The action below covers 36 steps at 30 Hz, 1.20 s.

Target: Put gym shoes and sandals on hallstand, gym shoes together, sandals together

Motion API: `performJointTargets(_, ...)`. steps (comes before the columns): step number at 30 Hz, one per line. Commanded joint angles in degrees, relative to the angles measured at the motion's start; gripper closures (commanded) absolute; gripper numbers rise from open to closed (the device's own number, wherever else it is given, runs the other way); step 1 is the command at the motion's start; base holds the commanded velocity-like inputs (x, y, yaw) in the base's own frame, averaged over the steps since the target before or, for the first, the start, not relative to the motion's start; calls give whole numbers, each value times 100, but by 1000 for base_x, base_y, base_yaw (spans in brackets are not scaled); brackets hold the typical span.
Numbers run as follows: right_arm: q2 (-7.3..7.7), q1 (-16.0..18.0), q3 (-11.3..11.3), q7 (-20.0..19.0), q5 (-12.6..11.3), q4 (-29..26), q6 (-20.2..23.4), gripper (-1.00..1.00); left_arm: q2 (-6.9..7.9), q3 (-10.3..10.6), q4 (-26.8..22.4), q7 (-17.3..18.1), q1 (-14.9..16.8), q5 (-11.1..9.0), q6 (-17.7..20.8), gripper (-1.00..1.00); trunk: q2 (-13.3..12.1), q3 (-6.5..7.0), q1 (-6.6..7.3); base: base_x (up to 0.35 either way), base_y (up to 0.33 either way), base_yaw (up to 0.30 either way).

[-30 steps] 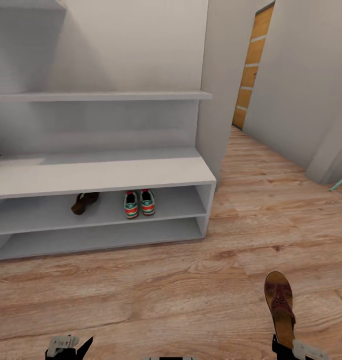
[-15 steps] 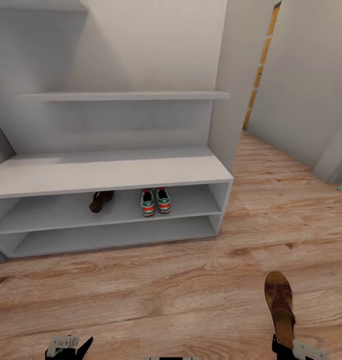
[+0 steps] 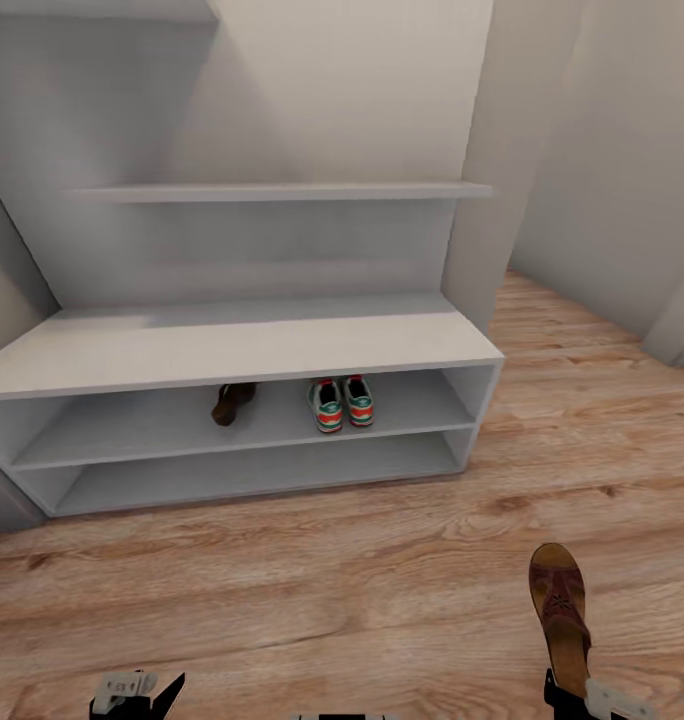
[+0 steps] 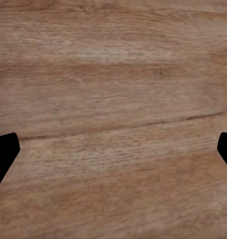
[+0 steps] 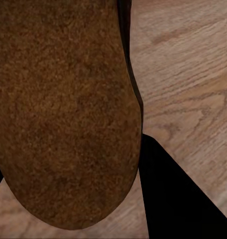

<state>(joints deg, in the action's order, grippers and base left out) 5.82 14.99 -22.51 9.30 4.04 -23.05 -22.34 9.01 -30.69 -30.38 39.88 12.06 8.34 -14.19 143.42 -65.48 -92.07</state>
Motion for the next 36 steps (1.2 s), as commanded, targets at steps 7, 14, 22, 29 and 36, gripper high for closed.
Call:
performJointTargets(7,-2,4,-26,2,26,2,-16,100,-4,-43,5,29,7,61,-31,-100,2,-4,1,0,307,0)
performJointTargets(14,-4,4,-24,2,31,2,-16,100,-1,-43,5,29,7,62,-31,-100,2,-4,1,0,307,0)
performJointTargets(22,-10,4,-21,2,29,2,-16,100,4,-43,5,29,7,62,-31,-100,2,-4,1,0,307,100)
performJointTargets(29,-11,4,-25,2,27,2,-16,100,4,-43,5,29,7,62,-31,-100,2,-4,1,-1,307,204)
performJointTargets(36,-10,4,-26,2,26,2,-16,100,5,-43,5,29,7,62,-30,-100,2,-4,1,-123,296,23)
